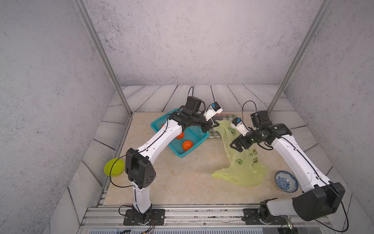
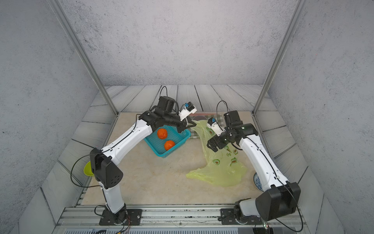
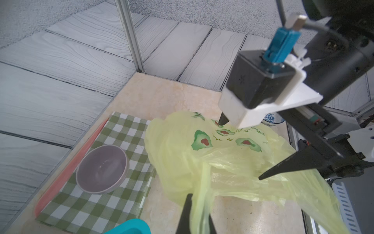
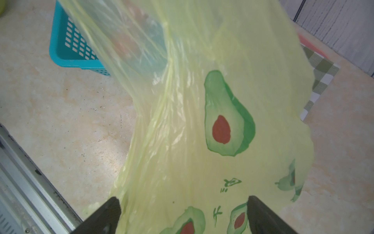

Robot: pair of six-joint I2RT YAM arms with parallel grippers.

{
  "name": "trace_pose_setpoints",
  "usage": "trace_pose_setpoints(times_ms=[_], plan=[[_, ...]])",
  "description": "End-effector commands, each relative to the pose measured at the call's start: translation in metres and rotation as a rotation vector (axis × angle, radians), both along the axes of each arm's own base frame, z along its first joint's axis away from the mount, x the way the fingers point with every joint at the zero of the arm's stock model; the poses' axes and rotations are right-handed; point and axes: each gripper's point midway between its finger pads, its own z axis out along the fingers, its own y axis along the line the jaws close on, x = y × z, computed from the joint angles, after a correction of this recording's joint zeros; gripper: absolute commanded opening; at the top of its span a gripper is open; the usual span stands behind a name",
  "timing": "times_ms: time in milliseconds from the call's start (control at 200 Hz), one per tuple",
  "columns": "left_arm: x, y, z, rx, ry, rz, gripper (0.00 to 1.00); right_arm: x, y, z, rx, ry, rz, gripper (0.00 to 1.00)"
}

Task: Place the oranges into plastic bags & tie knots
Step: Open the plastic bag at the center of the board, then pick up the orange from the basket.

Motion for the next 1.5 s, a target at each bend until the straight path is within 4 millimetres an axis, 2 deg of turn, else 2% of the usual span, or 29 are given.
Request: trace_pose_setpoints(times_ms=[0, 50, 140, 245, 310, 420, 475, 530, 606, 656, 696, 731, 786, 846, 901, 971, 1056, 1151, 1236, 1296, 1381, 1496], plan=[[-0.003, 0.01, 0.024, -0.014, -0.031, 0.058, 0.0, 0.024, -0.016, 0.006, -0.052, -0.081, -0.109, 0.99], [-0.002, 0.013, 0.024, 0.0, -0.024, 0.098, 0.0, 0.018, -0.01, 0.01, -0.021, -0.063, -0.087, 0.99], [-0.001, 0.017, 0.025, 0.026, 0.009, 0.164, 0.0, 0.004, 0.011, 0.016, 0.05, -0.011, -0.023, 0.99], [-0.003, 0.021, 0.027, 0.048, 0.066, 0.24, 0.0, -0.002, 0.026, 0.017, 0.019, -0.026, -0.006, 0.99], [-0.007, 0.022, 0.027, 0.05, 0.11, 0.262, 0.0, 0.006, 0.023, 0.011, -0.028, -0.053, -0.049, 0.99], [-0.011, 0.026, 0.029, 0.04, 0.157, 0.286, 0.0, 0.024, 0.006, -0.011, -0.156, -0.067, -0.128, 0.98], [-0.013, 0.029, 0.03, 0.039, 0.159, 0.293, 0.0, 0.036, -0.007, -0.011, -0.217, -0.107, -0.176, 0.9], [-0.015, 0.034, 0.029, 0.047, 0.156, 0.304, 0.0, 0.044, -0.019, -0.004, -0.25, -0.155, -0.197, 0.67], [-0.014, 0.048, 0.026, 0.063, 0.145, 0.345, 0.0, 0.052, -0.036, 0.012, -0.244, -0.184, -0.228, 0.43], [-0.014, 0.059, 0.023, 0.068, 0.146, 0.367, 0.0, 0.053, -0.043, 0.026, -0.181, -0.169, -0.24, 0.28], [-0.013, 0.069, 0.019, 0.081, 0.128, 0.387, 0.0, 0.051, -0.042, 0.037, -0.1, -0.141, -0.227, 0.19], [-0.011, 0.077, 0.015, 0.107, 0.089, 0.41, 0.13, 0.048, -0.035, 0.043, -0.028, -0.118, -0.2, 0.13], [-0.006, 0.093, 0.012, 0.154, 0.001, 0.458, 0.44, 0.04, -0.02, 0.048, 0.055, -0.078, -0.149, 0.06], [-0.004, 0.109, 0.016, 0.202, -0.109, 0.485, 0.73, 0.031, 0.0, 0.047, 0.16, -0.001, -0.089, 0.04], [-0.007, 0.121, 0.027, 0.223, -0.198, 0.499, 0.81, 0.024, 0.016, 0.044, 0.238, 0.076, -0.04, 0.04], [-0.018, 0.133, 0.043, 0.227, -0.261, 0.491, 0.82, 0.023, 0.024, 0.04, 0.272, 0.122, -0.009, 0.03], [-0.051, 0.13, 0.056, 0.199, -0.246, 0.361, 0.77, 0.026, 0.028, 0.038, 0.292, 0.121, 0.002, 0.03], [-0.101, 0.111, 0.053, 0.125, -0.102, 0.131, 0.74, 0.031, 0.035, 0.04, 0.339, 0.141, -0.001, 0.03], [-0.118, 0.108, 0.043, 0.124, -0.037, 0.052, 0.7, 0.04, 0.031, 0.034, 0.315, 0.168, -0.053, 0.03], [-0.11, 0.118, 0.032, 0.182, -0.053, 0.106, 0.68, 0.047, 0.019, 0.027, 0.252, 0.165, -0.12, 0.03], [-0.09, 0.145, 0.018, 0.251, -0.061, 0.218, 0.67, 0.049, 0.008, 0.022, 0.204, 0.162, -0.176, 0.03], [-0.075, 0.179, 0.018, 0.132, 0.092, 0.28, 0.68, 0.046, 0.006, 0.022, 0.21, 0.18, -0.211, 0.04]])
